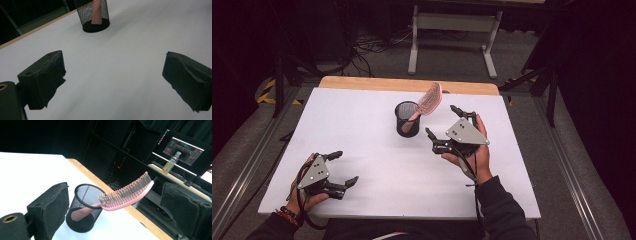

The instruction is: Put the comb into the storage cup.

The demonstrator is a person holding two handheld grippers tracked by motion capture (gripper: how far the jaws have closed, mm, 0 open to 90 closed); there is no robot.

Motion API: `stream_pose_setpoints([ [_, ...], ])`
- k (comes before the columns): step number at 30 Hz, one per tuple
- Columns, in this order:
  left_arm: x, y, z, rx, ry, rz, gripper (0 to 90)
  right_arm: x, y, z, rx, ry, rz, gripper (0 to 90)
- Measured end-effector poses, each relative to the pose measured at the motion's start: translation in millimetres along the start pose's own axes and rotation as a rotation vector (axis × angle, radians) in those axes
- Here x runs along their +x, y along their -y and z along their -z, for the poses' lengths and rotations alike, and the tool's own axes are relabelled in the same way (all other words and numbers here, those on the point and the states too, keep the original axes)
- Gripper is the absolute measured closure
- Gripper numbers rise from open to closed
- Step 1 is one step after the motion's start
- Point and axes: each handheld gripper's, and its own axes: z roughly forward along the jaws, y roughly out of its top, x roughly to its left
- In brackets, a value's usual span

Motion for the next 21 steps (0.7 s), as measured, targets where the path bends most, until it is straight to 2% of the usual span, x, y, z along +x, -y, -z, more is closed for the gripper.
stream_pose_setpoints([
  [13, -0.7, -0.5, 0.4, 0.000, 0.001, -0.006, 5.7, 4.8, 12.1, 9.2, -0.002, -0.011, -0.031, 9.1],
  [21, 0.0, -0.2, 2.2, -0.009, 0.003, -0.001, 5.7, 4.4, 21.8, 20.7, 0.008, -0.020, -0.030, 9.0],
])
